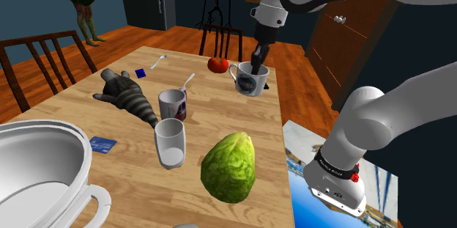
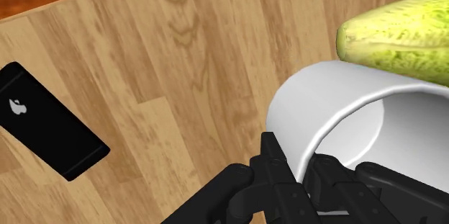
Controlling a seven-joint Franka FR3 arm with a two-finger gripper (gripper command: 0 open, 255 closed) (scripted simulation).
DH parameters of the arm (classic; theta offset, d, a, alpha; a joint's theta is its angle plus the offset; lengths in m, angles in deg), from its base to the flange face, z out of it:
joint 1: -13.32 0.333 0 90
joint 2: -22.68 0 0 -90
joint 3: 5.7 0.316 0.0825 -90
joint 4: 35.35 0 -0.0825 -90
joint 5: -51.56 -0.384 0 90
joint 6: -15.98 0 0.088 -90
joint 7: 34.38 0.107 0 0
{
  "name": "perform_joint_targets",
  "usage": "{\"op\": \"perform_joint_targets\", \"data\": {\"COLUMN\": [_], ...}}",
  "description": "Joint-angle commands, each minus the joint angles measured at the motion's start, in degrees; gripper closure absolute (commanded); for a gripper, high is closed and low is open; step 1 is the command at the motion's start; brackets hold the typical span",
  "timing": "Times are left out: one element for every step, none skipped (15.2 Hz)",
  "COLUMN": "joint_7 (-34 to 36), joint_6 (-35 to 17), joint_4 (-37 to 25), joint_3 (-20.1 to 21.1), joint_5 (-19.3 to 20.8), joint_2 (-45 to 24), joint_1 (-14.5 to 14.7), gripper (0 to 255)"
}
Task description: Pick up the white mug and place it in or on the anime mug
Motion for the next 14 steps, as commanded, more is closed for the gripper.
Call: {"op": "perform_joint_targets", "data": {"joint_7": [1.05, 1.6, 2.16, 2.72, 3.28, 3.86, 4.44, 5.03, 5.63, 6.23, 6.85, 7.47, 8.1, 8.72], "joint_6": [-1.34, -1.94, -2.45, -2.89, -3.25, -3.53, -3.74, -3.88, -3.95, -3.95, -3.88, -3.73, -3.52, -3.23], "joint_4": [-2.86, -4.63, -6.46, -8.35, -10.29, -12.3, -14.36, -16.48, -18.67, -20.92, -23.23, -25.62, -28.08, -30.62], "joint_3": [0.98, 1.48, 1.96, 2.44, 2.9, 3.35, 3.79, 4.22, 4.63, 5.03, 5.4, 5.75, 6.08, 6.41], "joint_5": [-0.47, -0.64, -0.76, -0.85, -0.88, -0.87, -0.82, -0.73, -0.59, -0.41, -0.19, 0.07, 0.37, 0.7], "joint_2": [-4.15, -6.48, -8.78, -11.06, -13.32, -15.57, -17.8, -20.03, -22.24, -24.46, -26.67, -28.89, -31.11, -33.34], "joint_1": [0.41, 0.59, 0.74, 0.87, 0.98, 1.09, 1.19, 1.28, 1.37, 1.47, 1.59, 1.71, 1.85, 2.0], "gripper": [255, 255, 255, 255, 255, 255, 255, 255, 255, 255, 255, 255, 255, 255]}}
